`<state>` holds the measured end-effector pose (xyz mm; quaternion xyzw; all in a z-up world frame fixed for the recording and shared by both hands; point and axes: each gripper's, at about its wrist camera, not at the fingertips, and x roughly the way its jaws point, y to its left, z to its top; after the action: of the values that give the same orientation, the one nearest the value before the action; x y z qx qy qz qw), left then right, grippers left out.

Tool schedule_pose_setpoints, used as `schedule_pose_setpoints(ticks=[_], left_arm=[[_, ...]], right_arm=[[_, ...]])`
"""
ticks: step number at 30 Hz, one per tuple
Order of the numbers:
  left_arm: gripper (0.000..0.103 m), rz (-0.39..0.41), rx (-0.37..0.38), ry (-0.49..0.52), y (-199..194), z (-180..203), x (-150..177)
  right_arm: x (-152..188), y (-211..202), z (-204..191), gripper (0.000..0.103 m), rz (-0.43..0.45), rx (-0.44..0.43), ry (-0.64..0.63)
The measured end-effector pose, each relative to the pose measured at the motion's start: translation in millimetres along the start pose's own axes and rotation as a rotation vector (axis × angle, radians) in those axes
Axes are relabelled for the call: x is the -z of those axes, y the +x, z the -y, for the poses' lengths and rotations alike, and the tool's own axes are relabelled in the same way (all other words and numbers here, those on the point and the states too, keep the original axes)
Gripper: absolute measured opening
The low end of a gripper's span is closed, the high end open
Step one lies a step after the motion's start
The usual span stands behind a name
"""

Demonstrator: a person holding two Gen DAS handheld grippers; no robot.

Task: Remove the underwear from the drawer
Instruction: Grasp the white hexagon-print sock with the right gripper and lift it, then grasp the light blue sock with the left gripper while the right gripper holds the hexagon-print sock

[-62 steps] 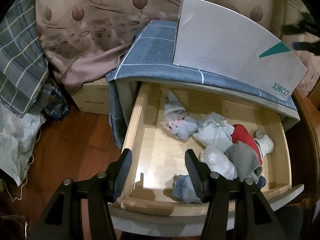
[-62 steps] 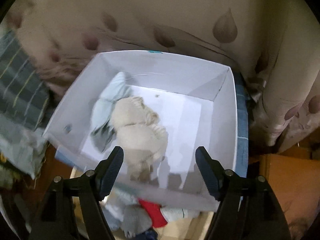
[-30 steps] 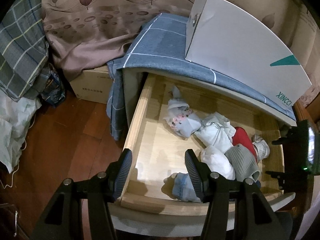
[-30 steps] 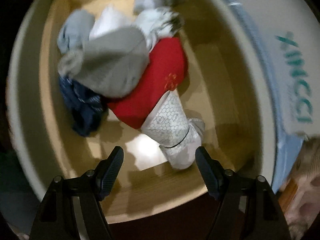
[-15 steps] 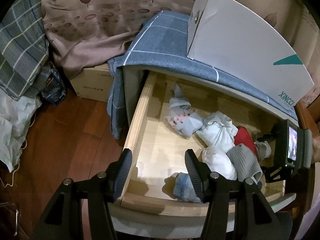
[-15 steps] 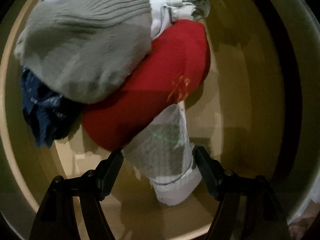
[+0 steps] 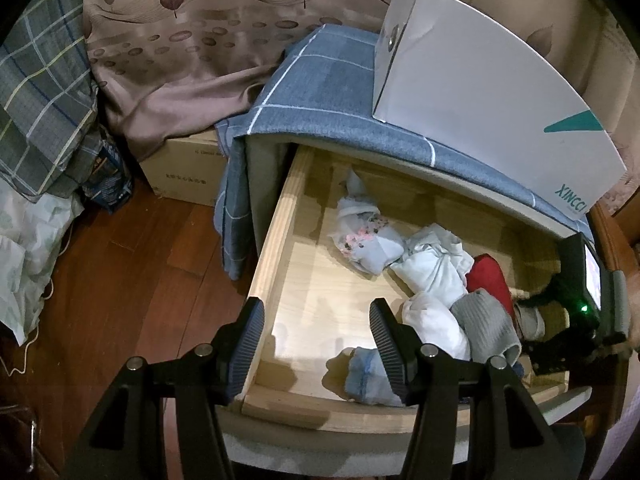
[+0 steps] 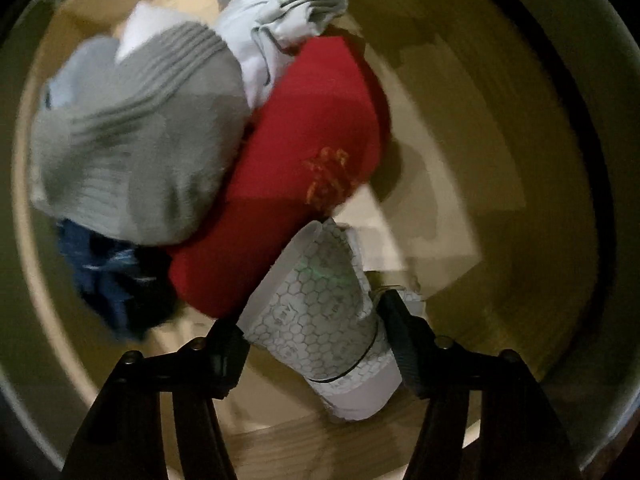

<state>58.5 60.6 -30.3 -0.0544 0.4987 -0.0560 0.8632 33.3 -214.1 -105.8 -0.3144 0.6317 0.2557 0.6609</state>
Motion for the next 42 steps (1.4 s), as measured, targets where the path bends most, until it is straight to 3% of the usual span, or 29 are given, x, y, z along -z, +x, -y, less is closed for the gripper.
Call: schedule_pose_setpoints(ticks=[3, 12, 16, 27, 34, 42], left_arm=[[0.056, 0.002, 0.004, 0.0, -0.6, 0.0, 0.3], [0.056, -0.008, 0.019, 0.021, 2.0, 4.8, 1.6], [0.056, -0.039, 0.047, 0.061, 7.5, 13.9, 3.5], [0.056, -0.166, 0.122, 0.21, 29.7, 41.4, 12.2], [0.056, -0.243, 0.171, 0.35, 37.0, 59.3, 18.5], [0.056, -0.306, 0.131, 0.574, 47.6, 84.9, 29.3]], right_arm=[[7.5, -2.1, 0.6, 0.06, -0.012, -0.063, 0.066], [10.1, 7.7, -44.7, 0.07, -0.012, 0.048, 0.01], [3.2, 6.0, -32.3, 0.057, -0.006, 0.058, 0.072], [19.2, -18.9, -30.2, 0.051, -0.005, 0.117, 0.358], [21.2, -62.5, -31.5, 0.051, 0.099, 0.014, 0.601], [67.2, -80.6, -24.0, 0.051, 0.278, -0.019, 0.922]])
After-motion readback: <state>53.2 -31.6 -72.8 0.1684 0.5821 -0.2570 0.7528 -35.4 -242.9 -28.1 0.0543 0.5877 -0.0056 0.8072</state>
